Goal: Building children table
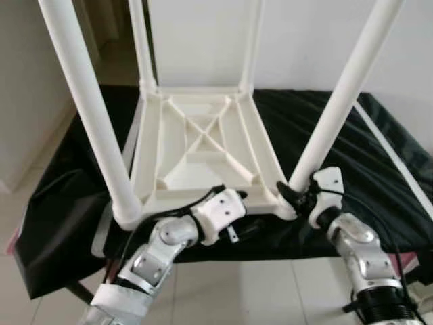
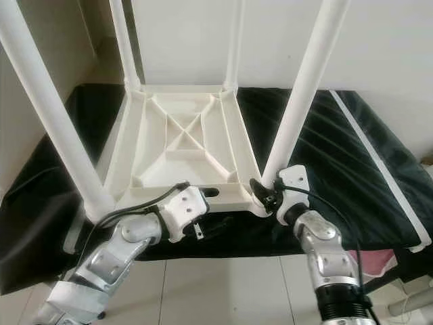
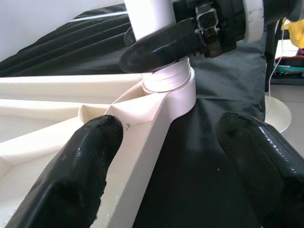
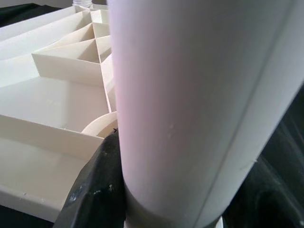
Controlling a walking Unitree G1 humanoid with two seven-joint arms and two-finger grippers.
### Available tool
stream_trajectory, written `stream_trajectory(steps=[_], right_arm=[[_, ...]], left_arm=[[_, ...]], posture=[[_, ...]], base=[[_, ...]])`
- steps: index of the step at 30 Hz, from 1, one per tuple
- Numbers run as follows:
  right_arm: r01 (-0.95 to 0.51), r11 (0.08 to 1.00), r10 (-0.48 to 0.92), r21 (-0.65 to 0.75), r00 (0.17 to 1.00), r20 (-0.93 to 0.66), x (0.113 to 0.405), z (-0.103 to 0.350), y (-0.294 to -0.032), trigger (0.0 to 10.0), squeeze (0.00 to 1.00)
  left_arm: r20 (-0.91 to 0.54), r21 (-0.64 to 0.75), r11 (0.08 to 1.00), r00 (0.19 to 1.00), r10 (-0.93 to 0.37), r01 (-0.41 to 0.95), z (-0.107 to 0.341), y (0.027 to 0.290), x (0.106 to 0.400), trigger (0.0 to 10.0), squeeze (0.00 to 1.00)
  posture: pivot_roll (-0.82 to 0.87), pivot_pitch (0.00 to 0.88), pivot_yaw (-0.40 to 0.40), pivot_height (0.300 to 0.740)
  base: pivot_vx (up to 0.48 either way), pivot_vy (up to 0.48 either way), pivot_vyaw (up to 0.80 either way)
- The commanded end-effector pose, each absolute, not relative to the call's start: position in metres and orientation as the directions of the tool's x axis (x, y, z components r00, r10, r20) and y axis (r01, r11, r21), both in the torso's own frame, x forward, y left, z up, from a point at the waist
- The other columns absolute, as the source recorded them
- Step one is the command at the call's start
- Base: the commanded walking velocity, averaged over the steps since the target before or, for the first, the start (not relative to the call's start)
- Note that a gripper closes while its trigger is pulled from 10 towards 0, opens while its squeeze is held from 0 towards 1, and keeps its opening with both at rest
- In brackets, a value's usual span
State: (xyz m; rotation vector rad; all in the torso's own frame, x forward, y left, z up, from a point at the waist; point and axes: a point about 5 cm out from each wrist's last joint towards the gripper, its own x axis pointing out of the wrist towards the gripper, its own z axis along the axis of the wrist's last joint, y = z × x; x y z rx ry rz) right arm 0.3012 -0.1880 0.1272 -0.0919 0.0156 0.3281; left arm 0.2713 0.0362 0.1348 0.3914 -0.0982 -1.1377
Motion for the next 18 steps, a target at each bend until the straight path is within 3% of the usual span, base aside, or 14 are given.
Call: stream_trajectory(steps=[1,8,14,18], right_arm=[[-0.254,0.965,0.249,-0.064,0.965,-0.077,0.300,0.119,-0.189,10.0,0.00],[-0.026,1.000,0.026,0.008,0.997,-0.070,0.298,0.115,-0.171,10.0,0.00],[0.027,1.000,-0.026,0.008,0.998,-0.052,0.296,0.117,-0.167,10.0,0.00],[0.148,0.986,-0.144,0.070,0.988,-0.054,0.289,0.116,-0.157,10.0,0.00]], left_arm=[[-0.114,0.344,0.366,0.425,-0.898,0.865,0.134,0.035,0.270,10.0,0.00],[-0.103,0.313,0.362,0.410,-0.906,0.878,0.134,0.034,0.269,10.0,0.00],[-0.100,0.317,0.363,0.412,-0.906,0.876,0.135,0.034,0.269,10.0,0.00],[-0.097,0.317,0.364,0.412,-0.906,0.876,0.135,0.035,0.269,10.0,0.00]], posture=[[-0.05,0.009,-0.026,0.740],[-0.05,0.003,-0.025,0.740],[-0.04,0.000,-0.032,0.740],[-0.04,0.000,-0.036,0.740]], base=[[0.000,0.000,0.00],[0.000,0.000,0.00],[0.000,0.000,0.00],[0.000,0.000,0.00]])
